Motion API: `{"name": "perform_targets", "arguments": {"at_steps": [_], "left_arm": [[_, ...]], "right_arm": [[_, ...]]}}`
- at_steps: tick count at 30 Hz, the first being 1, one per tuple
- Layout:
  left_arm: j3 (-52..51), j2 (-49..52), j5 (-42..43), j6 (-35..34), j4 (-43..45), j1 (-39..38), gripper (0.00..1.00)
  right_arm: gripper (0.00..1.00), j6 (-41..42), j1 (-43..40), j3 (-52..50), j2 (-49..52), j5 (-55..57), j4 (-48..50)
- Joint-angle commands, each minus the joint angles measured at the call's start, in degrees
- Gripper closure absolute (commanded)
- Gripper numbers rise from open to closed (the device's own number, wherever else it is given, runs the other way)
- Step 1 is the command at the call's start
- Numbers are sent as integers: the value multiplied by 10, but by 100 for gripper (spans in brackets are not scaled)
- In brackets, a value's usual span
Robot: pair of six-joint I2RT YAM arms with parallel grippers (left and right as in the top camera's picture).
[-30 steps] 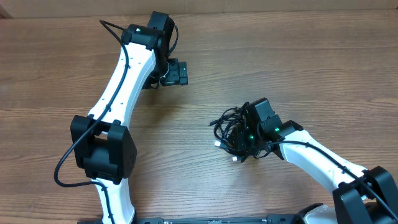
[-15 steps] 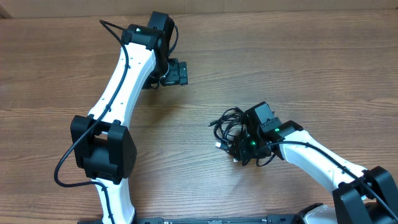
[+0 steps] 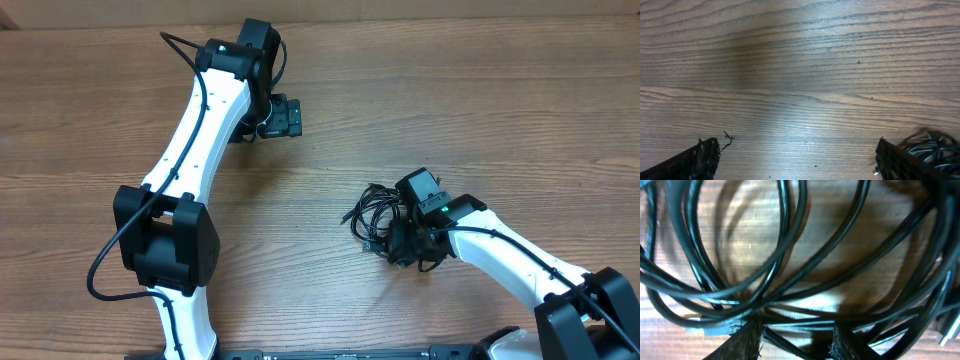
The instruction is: Untangle cables
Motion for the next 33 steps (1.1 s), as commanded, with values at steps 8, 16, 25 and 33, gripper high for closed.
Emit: {"name": "perform_targets", "arguments": {"at_steps": [8,16,25,33], "left_arm": [[9,-14,-6,-8,0,0,0],[9,-14,-6,-8,0,0,1],[9,-14,-6,-8,0,0,1],[9,-14,-6,-8,0,0,1]], "right_arm": [[54,-37,0,-4,5,-67,118],[53,-49,0,-4,5,-103,194],[53,-134,-1,-4,5,-3,215],[54,-280,-1,7,4,-3,229]]}}
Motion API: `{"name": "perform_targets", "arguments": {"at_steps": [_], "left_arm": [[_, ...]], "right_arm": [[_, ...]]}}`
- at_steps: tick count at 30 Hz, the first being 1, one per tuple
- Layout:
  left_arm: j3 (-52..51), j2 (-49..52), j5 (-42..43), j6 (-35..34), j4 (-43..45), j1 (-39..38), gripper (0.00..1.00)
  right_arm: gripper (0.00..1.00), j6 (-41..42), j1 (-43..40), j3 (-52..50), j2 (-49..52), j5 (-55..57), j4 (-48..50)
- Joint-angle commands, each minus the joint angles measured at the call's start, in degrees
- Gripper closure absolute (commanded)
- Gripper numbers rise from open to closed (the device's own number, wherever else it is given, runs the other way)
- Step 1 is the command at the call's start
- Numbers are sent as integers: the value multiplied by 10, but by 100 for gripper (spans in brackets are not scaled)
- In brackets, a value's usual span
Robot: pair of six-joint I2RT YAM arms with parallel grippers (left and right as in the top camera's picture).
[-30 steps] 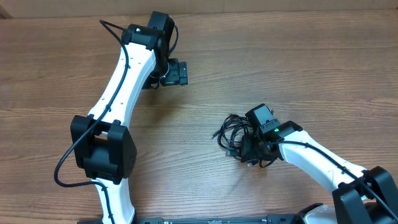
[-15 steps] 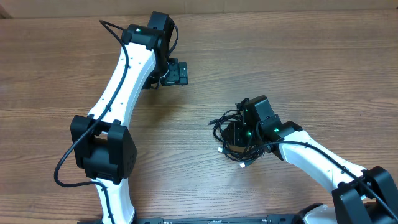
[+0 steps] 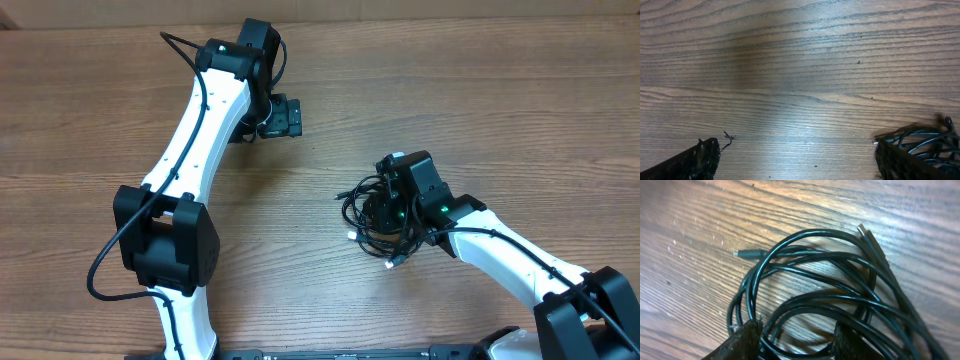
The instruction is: Untangle cables
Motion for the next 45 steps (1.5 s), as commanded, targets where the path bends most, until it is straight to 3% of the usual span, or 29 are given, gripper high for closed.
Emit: {"name": "perform_targets", "arguments": {"at_steps": [1,10,17,22,25,29,37,45], "left_arm": [[9,-14,-6,-8,0,0,0],[9,-14,-6,-8,0,0,1],[9,-14,-6,-8,0,0,0],[9,-14,-6,-8,0,0,0],[9,-14,-6,-8,0,0,0],[9,-14,-5,-8,0,0,0],[9,-14,-6,-8,0,0,1],[9,-14,-6,-8,0,0,0]], "right_arm": [[54,-98,0,10,2,12,5],[54,-231,0,11,-16,-82,-2],[54,-271,0,11,-44,-95,4],[53,-276,0,11,-51,10,10],[43,-278,0,11,-51,99,13],[41,-320,-7,11,-51,145,12],[39,-333,-68,9,-47,143,9],[43,-365,-130,9,-38,13,-23]]}}
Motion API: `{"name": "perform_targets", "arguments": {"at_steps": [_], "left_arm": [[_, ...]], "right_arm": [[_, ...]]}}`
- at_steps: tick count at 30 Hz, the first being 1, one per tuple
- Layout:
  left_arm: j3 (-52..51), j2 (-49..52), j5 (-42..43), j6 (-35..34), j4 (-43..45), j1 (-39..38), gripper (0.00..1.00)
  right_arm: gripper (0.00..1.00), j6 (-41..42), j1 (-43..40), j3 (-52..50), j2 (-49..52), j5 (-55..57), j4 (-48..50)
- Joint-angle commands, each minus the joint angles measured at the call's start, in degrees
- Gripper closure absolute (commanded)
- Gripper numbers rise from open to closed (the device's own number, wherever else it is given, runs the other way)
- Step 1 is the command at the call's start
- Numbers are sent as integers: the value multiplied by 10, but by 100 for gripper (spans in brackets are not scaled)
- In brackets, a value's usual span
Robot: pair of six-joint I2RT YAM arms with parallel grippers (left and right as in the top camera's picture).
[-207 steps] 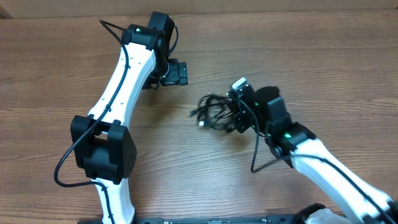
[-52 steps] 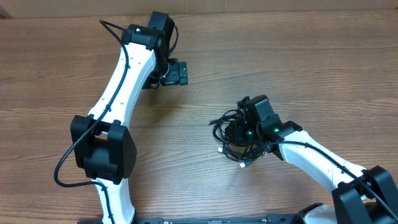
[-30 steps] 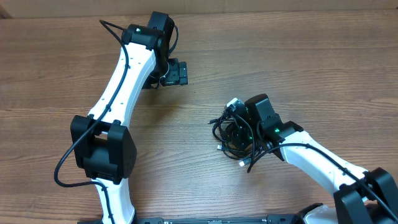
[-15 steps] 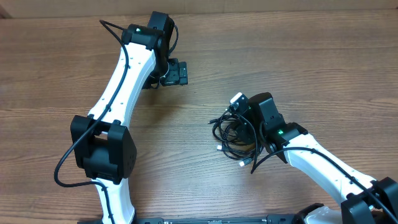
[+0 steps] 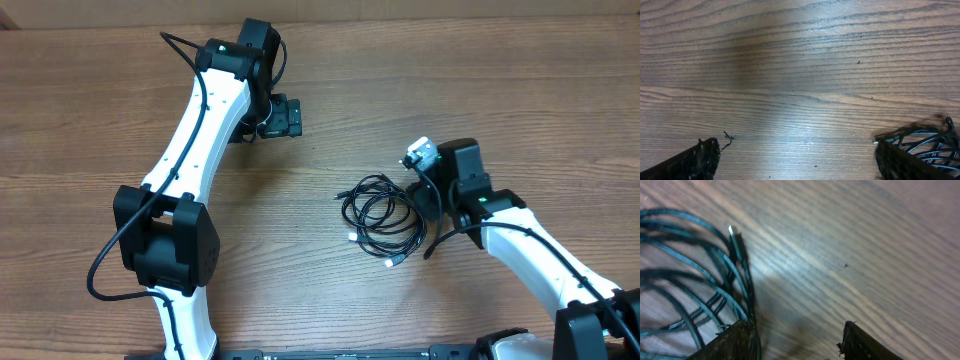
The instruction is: Untangle cables
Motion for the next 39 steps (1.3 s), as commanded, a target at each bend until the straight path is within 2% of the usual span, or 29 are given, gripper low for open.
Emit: {"name": "perform_targets", "arguments": {"at_steps": [1,7,8,12,15,22,26,39], "left_arm": [[9,-14,-6,-8,0,0,0],[9,-14,-6,-8,0,0,1],[9,-14,-6,-8,0,0,0],[9,-14,-6,-8,0,0,0],[9,-14,-5,-8,0,0,0],[9,-14,-6,-8,0,0,0],[9,-14,-6,-8,0,0,1],[9,-14,-6,-8,0,0,0]], "right_arm": [[43,-24,-7,9,1,-77,-11],[43,-23,-6,9,1,-84,-13],[46,-23,-6,9,1,-84,-12],[49,-19,-6,9,1,-85,-10],[48,-17,-6,10,0,-96,-7],[45,-20,-6,10,-3,-205,-7],[40,-33,-6,10,-2,-204,-14],[42,-34,-6,10,-2,-204,-20]]}}
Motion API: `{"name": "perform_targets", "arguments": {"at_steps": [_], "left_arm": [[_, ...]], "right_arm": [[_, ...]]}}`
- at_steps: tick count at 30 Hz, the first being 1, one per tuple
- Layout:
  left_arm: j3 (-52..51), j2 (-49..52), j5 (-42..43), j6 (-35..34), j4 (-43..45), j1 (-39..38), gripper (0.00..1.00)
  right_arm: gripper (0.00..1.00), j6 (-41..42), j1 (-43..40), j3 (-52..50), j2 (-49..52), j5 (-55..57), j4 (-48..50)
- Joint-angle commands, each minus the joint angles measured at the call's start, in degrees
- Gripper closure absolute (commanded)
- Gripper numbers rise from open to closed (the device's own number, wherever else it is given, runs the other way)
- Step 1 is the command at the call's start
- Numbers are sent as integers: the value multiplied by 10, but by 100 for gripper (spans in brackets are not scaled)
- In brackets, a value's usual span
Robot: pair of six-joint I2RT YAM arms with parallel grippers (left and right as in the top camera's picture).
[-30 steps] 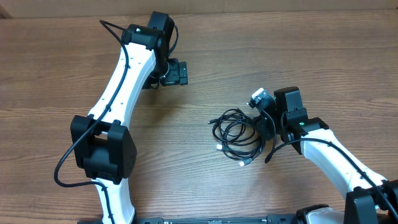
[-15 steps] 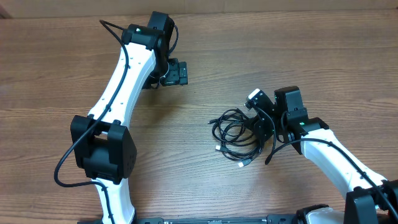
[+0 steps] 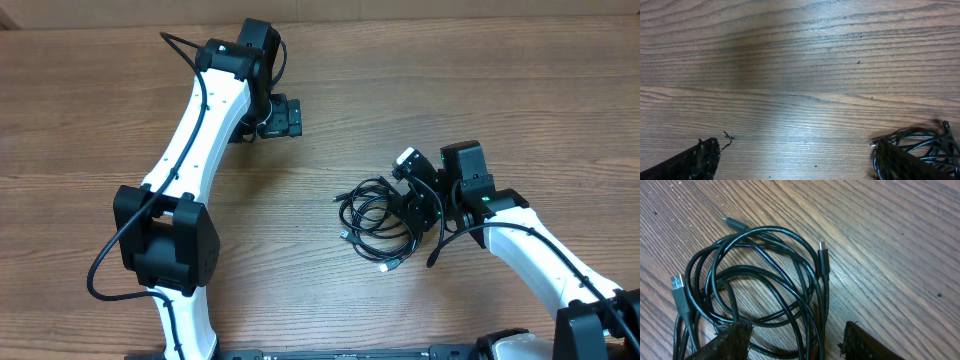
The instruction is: Untangle cables
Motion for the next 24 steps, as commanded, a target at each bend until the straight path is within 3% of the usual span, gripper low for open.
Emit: {"name": "perform_targets", "arguments": {"at_steps": [1,7,13,24], "left_arm": [[9,-14,-6,-8,0,0,0],[9,-14,-5,-8,0,0,0],[9,-14,-6,-8,0,0,1],[9,-14,-6,-8,0,0,0]], "right_arm": [[42,-1,1,10,-2,-12,16],[42,10,1,10,-2,-52,63],[37,-31,1,9,-2,-58,16],[40,-56,1,8,49,29,-15]]}}
